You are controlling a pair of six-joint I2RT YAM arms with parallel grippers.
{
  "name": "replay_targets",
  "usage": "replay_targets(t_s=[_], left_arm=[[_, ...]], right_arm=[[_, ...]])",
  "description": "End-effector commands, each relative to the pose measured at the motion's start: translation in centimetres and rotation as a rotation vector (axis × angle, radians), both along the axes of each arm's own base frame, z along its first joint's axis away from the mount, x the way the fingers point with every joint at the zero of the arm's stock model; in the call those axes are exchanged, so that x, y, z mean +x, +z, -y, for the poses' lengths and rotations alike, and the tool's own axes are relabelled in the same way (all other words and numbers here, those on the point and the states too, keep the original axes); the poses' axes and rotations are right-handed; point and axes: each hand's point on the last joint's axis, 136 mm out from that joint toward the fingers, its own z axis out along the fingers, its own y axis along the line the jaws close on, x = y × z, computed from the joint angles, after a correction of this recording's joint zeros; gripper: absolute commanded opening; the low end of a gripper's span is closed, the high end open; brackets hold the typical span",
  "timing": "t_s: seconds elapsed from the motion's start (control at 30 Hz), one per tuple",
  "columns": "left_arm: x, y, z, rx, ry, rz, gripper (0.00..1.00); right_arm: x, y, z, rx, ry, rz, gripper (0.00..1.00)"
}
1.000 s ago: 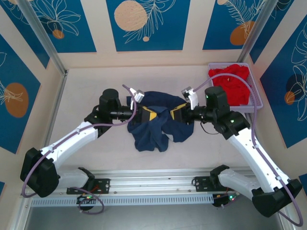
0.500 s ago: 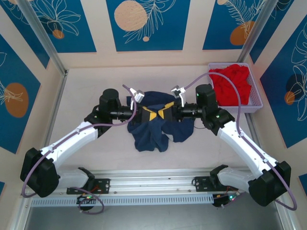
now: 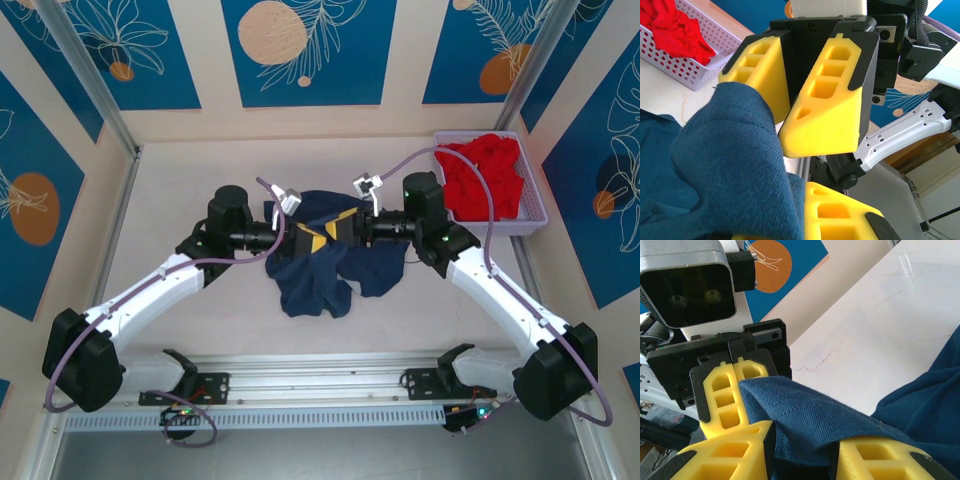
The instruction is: Fold the inside-out t-shirt
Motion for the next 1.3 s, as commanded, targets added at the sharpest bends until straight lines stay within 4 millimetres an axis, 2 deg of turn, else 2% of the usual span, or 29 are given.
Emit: replay_targets(t_s=[0.0,0.2,0.43,0.6,0.77,0.93,1.27], left_arm=[[-0.6,1.6,-0.5,-0.031,-0.026,0.059,0.0],[-0.6,1.7,-0.6,-0.029,-0.012,0.073,0.0],[-0.5,1.5,-0.7,-0.025,-0.006,0.074,0.0],[-0.3,1.1,-0.7,-0.009,0.011,0.072,0.0],[0.1,0.6,-0.8,0.013,0.034,0.067,0.0],[0.5,0.1,-0.8,0.032,0.051,0.064,0.0],[0.5,-0.2,-0.8,0.042,0.046,0.064,0.0]], right_arm=[[0.4,-0.3,-0.4,-0.01,-0.005,-0.018,0.37],[-0.5,-1.8,0.2,-0.028,0.008,-0.081,0.4],[-1.7,-1.4,-0.3,0.042,0.09,-0.114,0.4],[-1.8,-0.9,-0.2,0.075,0.102,-0.117,0.31],[-1.9,0.1,0.2,0.116,0.108,-0.114,0.16],[-1.8,0.2,0.6,0.119,0.092,-0.106,0.0],[-0.9,0.6,1.6,0.125,0.018,-0.072,0.0]])
